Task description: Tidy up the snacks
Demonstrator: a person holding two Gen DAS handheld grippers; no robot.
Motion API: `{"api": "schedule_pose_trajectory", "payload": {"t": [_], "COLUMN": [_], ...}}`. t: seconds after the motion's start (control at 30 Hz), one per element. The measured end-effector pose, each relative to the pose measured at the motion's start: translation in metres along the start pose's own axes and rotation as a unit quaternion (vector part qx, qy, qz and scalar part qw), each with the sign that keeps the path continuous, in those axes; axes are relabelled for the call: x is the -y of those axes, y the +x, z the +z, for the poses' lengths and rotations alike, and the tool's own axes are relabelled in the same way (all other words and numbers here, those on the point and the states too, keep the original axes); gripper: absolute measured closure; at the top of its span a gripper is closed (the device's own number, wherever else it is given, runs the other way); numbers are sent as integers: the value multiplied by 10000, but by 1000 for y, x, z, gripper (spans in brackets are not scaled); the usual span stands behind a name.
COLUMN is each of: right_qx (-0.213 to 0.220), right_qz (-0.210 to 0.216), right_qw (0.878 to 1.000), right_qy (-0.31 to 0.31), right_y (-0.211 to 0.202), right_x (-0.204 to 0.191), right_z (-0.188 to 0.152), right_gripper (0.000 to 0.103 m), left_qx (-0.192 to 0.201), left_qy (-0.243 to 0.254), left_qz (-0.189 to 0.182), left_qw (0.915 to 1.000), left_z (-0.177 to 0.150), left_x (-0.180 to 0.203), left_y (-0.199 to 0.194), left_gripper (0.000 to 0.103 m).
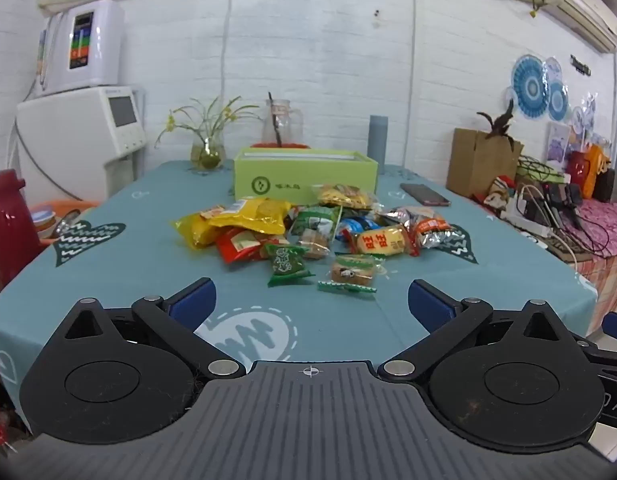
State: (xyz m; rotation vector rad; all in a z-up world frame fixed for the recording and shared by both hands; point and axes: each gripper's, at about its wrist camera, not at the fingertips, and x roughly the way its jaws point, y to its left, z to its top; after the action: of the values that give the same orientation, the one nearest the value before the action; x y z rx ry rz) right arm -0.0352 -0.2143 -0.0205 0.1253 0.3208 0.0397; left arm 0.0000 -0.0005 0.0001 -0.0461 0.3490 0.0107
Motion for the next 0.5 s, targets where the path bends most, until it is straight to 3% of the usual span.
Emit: {"api": "schedule_pose_trajectory", "payload": {"t": [0.1,0.5], "right_qx": [39,17], "right_qz": [-82,-188], "right_qw": [10000,9998], "right_qy": [8,-115], "right_y": [2,3], "right_x": [0,5], "right_z": [0,-3], "right_gripper": [0,0], "left_qx": [28,-106], "left_qy": [32,53], "left_qz": [106,-61], "left_qw": [9999,9999], "left_z": [-1,-1], "left_x": [3,1], "left_y": [-1,1], "left_gripper": [11,10]}}
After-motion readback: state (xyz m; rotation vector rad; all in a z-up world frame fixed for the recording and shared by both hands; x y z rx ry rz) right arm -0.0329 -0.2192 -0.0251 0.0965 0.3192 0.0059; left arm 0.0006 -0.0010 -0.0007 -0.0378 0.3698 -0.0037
